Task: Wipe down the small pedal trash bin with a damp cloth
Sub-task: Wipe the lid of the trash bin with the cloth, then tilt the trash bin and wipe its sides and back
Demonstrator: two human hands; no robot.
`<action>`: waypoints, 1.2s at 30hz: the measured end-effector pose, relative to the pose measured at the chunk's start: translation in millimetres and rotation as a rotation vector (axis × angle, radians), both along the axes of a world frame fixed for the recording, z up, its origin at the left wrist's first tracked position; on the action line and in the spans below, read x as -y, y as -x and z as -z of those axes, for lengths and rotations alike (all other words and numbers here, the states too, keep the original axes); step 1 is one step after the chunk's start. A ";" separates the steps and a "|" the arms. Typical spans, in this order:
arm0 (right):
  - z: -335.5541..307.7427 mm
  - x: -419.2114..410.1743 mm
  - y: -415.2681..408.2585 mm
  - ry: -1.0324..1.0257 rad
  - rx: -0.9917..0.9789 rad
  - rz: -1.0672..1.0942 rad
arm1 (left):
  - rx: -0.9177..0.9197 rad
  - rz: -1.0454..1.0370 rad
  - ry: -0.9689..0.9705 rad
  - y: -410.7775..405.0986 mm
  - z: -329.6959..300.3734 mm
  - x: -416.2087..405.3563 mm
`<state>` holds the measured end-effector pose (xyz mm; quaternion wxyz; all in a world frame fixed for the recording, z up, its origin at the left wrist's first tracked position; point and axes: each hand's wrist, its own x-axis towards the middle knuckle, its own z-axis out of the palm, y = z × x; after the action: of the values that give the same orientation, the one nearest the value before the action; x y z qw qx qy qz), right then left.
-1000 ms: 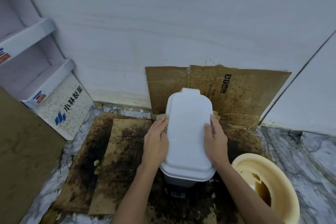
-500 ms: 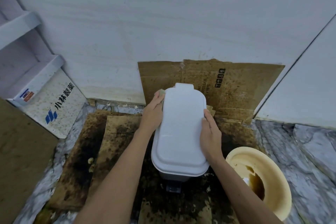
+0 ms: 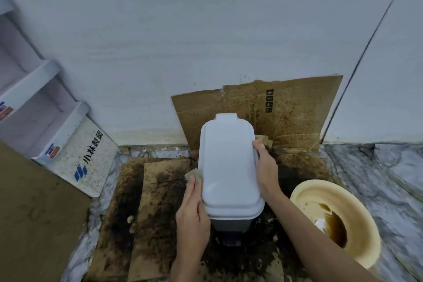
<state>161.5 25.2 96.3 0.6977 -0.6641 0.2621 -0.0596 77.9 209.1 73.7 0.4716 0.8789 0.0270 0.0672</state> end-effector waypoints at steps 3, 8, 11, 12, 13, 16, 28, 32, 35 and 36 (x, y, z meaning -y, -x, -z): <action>-0.5 5.3 -1.0 -0.071 -0.025 -0.039 | 0.088 0.031 -0.118 12.8 -4.3 7.8; -1.9 20.3 4.6 -0.028 -0.022 -0.085 | 0.177 0.210 -0.272 13.9 -5.3 31.4; -1.5 32.2 15.2 0.024 0.015 -0.041 | 0.221 0.367 -0.391 -8.9 -4.6 39.1; 0.2 37.3 18.1 0.011 0.024 -0.021 | 0.200 0.415 -0.433 -18.6 -6.4 41.4; 1.9 42.2 21.0 -0.013 0.027 0.003 | 0.178 0.460 -0.475 -28.6 -8.6 43.9; 1.5 51.3 30.3 -0.051 0.030 0.081 | 0.118 0.547 -0.487 -52.6 -17.3 58.4; -0.1 -17.0 48.2 1.053 0.249 -0.299 | 0.001 -0.010 0.012 -54.4 -30.2 15.7; 11.2 -28.7 50.1 1.164 0.120 -0.401 | 0.025 0.127 -0.103 -47.7 -12.0 1.8; 18.8 -22.5 64.4 1.039 0.144 -0.351 | 0.026 0.228 -0.282 -56.2 -8.0 -2.9; 20.2 -20.3 71.3 0.970 0.164 -0.314 | 0.011 0.270 -0.334 -59.1 -8.0 -2.2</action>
<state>90.2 45.5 76.1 0.3280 -0.9358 0.0458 -0.1207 137.0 211.3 81.7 0.3243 0.9400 -0.1053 0.0117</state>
